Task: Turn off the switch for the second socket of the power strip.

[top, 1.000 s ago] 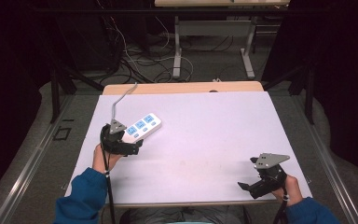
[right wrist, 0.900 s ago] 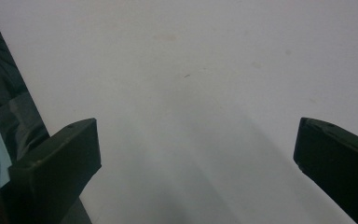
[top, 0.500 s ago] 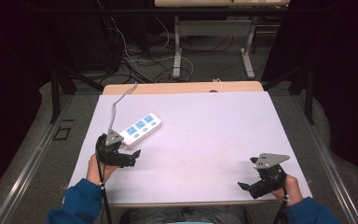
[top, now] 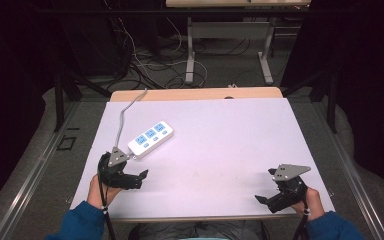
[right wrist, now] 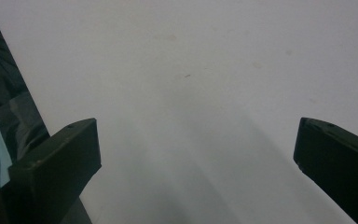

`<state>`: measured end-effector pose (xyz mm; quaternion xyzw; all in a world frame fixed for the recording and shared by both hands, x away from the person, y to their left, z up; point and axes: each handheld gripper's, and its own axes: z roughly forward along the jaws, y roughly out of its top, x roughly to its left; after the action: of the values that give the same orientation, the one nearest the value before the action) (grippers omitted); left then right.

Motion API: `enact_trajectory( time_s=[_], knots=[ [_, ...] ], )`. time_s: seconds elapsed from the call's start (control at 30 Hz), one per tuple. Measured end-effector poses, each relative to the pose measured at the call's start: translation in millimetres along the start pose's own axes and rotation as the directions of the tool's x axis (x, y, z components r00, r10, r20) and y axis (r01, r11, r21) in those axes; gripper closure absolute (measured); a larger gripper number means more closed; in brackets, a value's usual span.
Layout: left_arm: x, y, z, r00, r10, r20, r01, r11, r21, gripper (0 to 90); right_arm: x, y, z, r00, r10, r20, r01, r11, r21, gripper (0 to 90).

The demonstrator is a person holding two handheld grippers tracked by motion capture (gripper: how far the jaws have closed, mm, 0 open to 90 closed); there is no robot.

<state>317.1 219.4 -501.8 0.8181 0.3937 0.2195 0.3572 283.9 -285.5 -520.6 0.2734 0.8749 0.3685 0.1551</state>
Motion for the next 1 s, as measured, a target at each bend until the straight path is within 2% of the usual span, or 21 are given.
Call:
enact_trajectory(
  time_s=[0.3, 0.33, 0.37, 0.4, 0.7, 0.73, 0.93, 1.0],
  knots=[
    [-4.9, -8.7, -10.0, 0.9999, 0.014, 0.006, -0.014, 0.9999, -0.001, 0.0, 0.3, 0.1, 0.4, 1.0, 0.004, -0.004, -0.004, 1.0, 0.002, 0.0],
    [-6.5, -10.0, -10.3, 1.0, 0.003, 0.005, -0.003, 1.0, -0.009, 0.0, -0.1, 0.1, 0.6, 1.0, -0.001, -0.003, 0.001, 1.0, 0.001, 0.0],
    [-6.3, -11.0, -11.8, 0.9999, 0.014, 0.003, -0.014, 0.9999, -0.003, 0.0, -0.5, 0.3, 0.7, 1.0, -0.008, 0.001, 0.008, 1.0, -0.001, 0.0],
    [-6.9, -12.3, -12.7, 0.9999, 0.014, 0.006, -0.014, 0.9999, -0.005, 0.0, 0.4, 0.1, 0.5, 1.0, 0.004, -0.001, -0.004, 1.0, 0.002, 0.0],
    [-12.2, -22.7, -22.2, 0.9999, 0.012, 0.004, -0.012, 0.9994, -0.033, 0.0, -0.3, 0.3, 0.9, 1.0, -0.003, 0.002, 0.003, 1.0, 0.0, 0.0],
    [-12.4, -24.0, -23.1, 0.9997, 0.023, -0.002, -0.023, 0.9992, -0.032, 0.0, -0.3, 0.3, 1.0, 1.0, -0.003, 0.002, 0.003, 1.0, 0.0, 0.0],
    [-16.3, -28.6, -26.3, 0.9996, 0.027, 0.006, -0.026, 0.999, -0.035, 0.0, -0.3, 0.3, 1.1, 1.0, -0.003, 0.002, 0.003, 1.0, 0.001, 0.0],
    [-16.9, -29.9, -27.4, 0.9991, 0.041, 0.008, -0.041, 0.9985, -0.036, 0.0, -0.3, 0.3, 1.0, 1.0, -0.003, 0.003, 0.003, 1.0, 0.0, 0.0]
  ],
)
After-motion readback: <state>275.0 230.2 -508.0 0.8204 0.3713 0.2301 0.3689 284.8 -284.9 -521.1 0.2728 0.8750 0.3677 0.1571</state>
